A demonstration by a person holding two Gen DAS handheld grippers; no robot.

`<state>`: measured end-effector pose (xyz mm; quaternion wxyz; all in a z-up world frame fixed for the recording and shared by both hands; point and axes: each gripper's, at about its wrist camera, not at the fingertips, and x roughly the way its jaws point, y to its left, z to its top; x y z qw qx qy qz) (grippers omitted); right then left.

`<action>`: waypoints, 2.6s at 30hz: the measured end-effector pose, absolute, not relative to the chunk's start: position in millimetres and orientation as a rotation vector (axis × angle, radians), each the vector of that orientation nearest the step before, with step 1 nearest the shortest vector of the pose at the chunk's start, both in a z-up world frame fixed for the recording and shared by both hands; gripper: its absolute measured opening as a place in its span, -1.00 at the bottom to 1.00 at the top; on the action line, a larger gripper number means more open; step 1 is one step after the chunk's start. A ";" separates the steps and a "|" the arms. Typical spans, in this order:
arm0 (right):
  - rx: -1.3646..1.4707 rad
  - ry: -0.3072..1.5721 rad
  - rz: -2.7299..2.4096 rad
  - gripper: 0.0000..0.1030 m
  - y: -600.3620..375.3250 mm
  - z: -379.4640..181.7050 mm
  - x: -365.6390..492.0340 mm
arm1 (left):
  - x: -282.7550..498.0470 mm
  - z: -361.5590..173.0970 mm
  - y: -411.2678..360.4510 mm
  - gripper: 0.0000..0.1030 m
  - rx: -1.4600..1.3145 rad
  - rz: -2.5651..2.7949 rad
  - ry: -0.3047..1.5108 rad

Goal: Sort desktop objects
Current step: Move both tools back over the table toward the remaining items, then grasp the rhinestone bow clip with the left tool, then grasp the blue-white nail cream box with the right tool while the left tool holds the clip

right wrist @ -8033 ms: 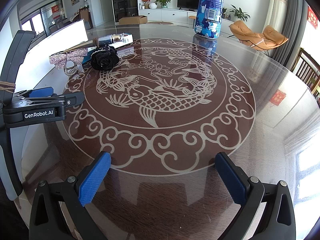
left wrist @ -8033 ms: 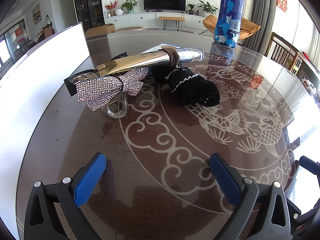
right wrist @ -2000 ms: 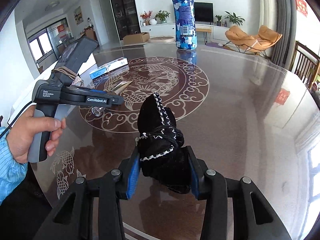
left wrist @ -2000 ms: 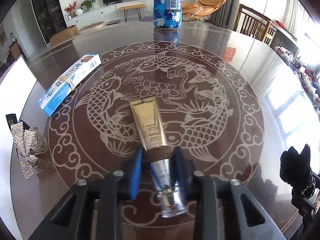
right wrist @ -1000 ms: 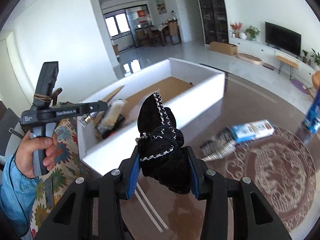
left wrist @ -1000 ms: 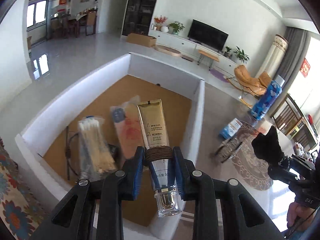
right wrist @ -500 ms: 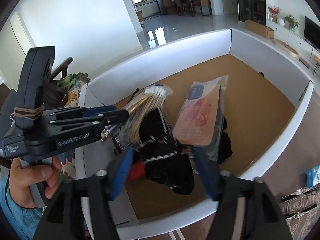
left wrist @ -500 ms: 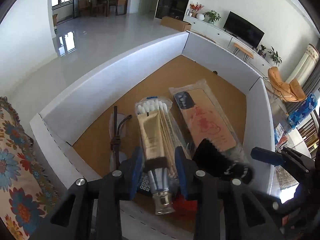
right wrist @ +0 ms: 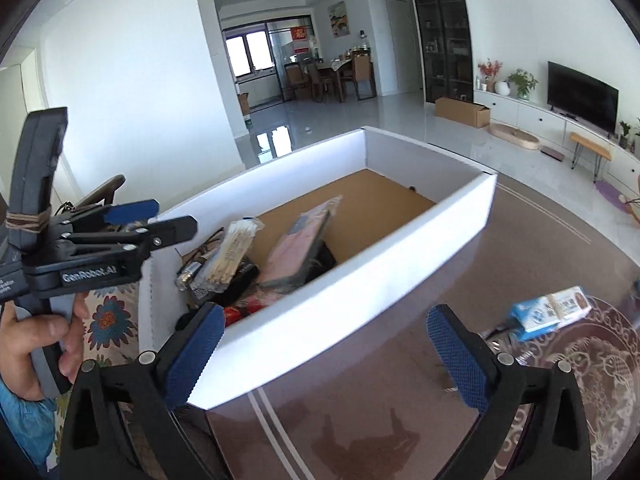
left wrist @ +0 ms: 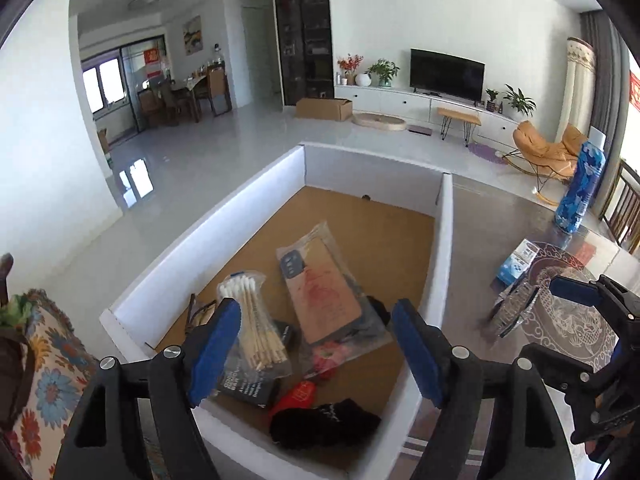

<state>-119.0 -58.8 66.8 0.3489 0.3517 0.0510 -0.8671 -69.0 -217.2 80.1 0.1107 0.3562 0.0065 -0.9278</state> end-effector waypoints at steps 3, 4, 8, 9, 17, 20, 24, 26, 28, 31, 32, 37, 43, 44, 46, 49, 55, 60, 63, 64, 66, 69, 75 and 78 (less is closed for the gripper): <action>0.941 0.105 -2.300 0.97 -20.3 62.6 -118.5 | -67.4 90.7 -185.1 0.50 1.033 -2.759 -0.057; 0.949 0.095 -2.317 0.97 -8.0 61.7 -118.1 | -67.4 94.8 -175.8 0.50 1.031 -2.770 -0.074; 0.964 0.048 -2.372 0.97 35.1 61.0 -115.0 | -64.8 103.0 -144.9 0.50 1.024 -2.805 -0.122; 0.968 0.039 -2.382 0.97 43.4 60.0 -114.3 | -64.8 104.4 -138.2 0.50 1.024 -2.812 -0.133; 1.002 0.003 -2.436 0.97 91.9 46.3 -101.7 | -62.5 100.2 -94.9 0.51 1.068 -2.860 -0.201; 1.050 0.014 -2.460 0.97 112.2 30.2 -97.2 | -63.1 85.1 -81.0 0.51 1.158 -2.894 -0.181; 1.172 0.006 -2.486 0.97 145.5 -4.5 -94.5 | -70.6 48.4 -56.7 0.51 1.337 -2.919 -0.187; 1.228 -0.010 -2.494 0.97 161.6 -19.5 -92.8 | -79.1 28.7 -44.6 0.51 1.419 -2.925 -0.205; 1.270 -0.028 -2.500 0.97 176.2 -31.8 -90.7 | -91.6 9.8 -36.1 0.51 1.497 -2.909 -0.215; 1.302 -0.048 -2.510 0.97 192.3 -44.2 -84.4 | -112.7 -16.0 -28.1 0.51 1.586 -2.897 -0.201; 1.309 -0.047 -2.513 0.97 195.6 -48.3 -83.0 | -120.4 -22.5 -26.3 0.51 1.611 -2.896 -0.189; 1.338 -0.055 -2.516 0.97 205.7 -63.2 -78.4 | -156.9 -45.4 -22.8 0.51 1.674 -2.901 -0.104; 1.298 0.009 -2.554 1.00 201.8 -65.2 -71.7 | -195.9 -55.7 -10.4 0.51 1.665 -2.929 -0.200; 1.298 0.015 -2.560 1.00 200.8 -65.5 -71.4 | -202.7 -56.6 -9.3 0.51 1.661 -2.931 -0.223; 1.295 0.016 -2.569 1.00 200.1 -65.9 -71.2 | -214.2 -59.4 -6.9 0.51 1.645 -2.930 -0.271; 1.298 0.031 -2.577 1.00 198.3 -66.4 -71.6 | -227.5 -63.7 -3.0 0.51 1.635 -2.936 -0.328; 1.311 0.068 -2.584 1.00 194.8 -67.7 -72.1 | -233.4 -66.7 -9.1 0.15 1.643 -3.010 -0.170; 1.322 0.101 -2.589 1.00 191.7 -68.9 -72.9 | -224.1 -61.2 -25.9 0.06 1.598 -2.972 0.044; 1.323 0.106 -2.590 1.00 191.5 -68.9 -73.2 | -206.3 -54.3 -36.8 0.06 1.568 -2.952 0.171; 1.321 0.101 -2.589 1.00 191.6 -68.7 -73.2 | -198.4 -51.3 -40.5 0.06 1.549 -2.946 0.190; 1.320 0.077 -2.579 1.00 192.7 -68.0 -75.8 | -183.1 -48.4 -45.9 0.06 1.511 -2.941 0.190; 1.364 0.000 -2.500 1.00 184.6 -63.9 -107.3 | -169.3 -49.2 -54.8 0.06 1.488 -2.920 0.166; 1.488 -0.333 -2.365 1.00 150.9 -51.3 -245.8 | -169.9 -50.4 -76.6 0.06 1.454 -2.889 0.224; 1.552 -0.494 -2.394 1.00 134.2 -51.2 -309.2 | -171.7 -53.9 -81.2 0.06 1.470 -2.879 0.234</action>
